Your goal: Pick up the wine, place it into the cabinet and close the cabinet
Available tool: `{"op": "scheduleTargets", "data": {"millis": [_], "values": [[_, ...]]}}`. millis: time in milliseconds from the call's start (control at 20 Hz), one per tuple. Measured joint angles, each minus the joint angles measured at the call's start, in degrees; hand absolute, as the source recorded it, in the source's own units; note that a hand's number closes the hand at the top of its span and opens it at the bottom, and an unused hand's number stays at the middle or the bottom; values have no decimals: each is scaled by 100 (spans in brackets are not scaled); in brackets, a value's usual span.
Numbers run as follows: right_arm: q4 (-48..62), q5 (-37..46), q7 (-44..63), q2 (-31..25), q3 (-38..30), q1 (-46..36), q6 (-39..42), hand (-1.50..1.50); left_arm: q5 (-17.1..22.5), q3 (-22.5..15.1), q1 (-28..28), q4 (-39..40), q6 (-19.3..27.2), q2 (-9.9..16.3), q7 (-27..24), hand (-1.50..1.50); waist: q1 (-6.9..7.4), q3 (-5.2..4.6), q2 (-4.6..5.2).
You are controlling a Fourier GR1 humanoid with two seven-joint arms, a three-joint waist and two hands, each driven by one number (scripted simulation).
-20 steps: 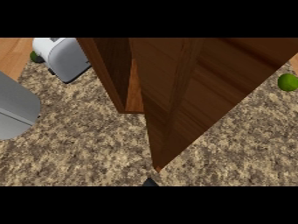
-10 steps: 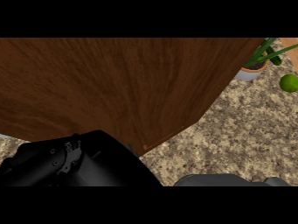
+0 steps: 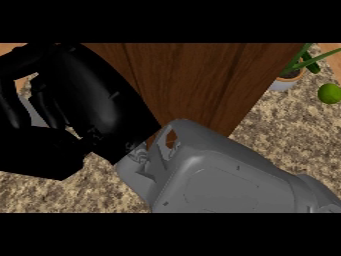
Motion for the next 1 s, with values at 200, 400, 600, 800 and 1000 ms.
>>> {"op": "scheduleTargets", "data": {"millis": [200,400,600,800,1000], "values": [[802,-111,-396,-1,-532,-163,455,150,-147,-32,43,-51,10,-113,52,-150,-13,1,2],[1312,-172,-870,17,-844,-121,910,150,-208,23,-133,-13,57,-195,242,-150,-37,-9,-35],[1710,-199,-1238,22,-1008,-168,1265,150,-242,129,-160,-21,-2,-228,321,-150,-15,-5,-114],[1964,-155,-1634,-21,-1075,-153,1544,150,-256,186,-217,19,-56,-253,388,-150,15,-10,-177],[2118,34,-1934,-96,-1021,-137,1666,150,-275,195,-247,-4,-75,-263,461,-150,40,-15,-225]]}}
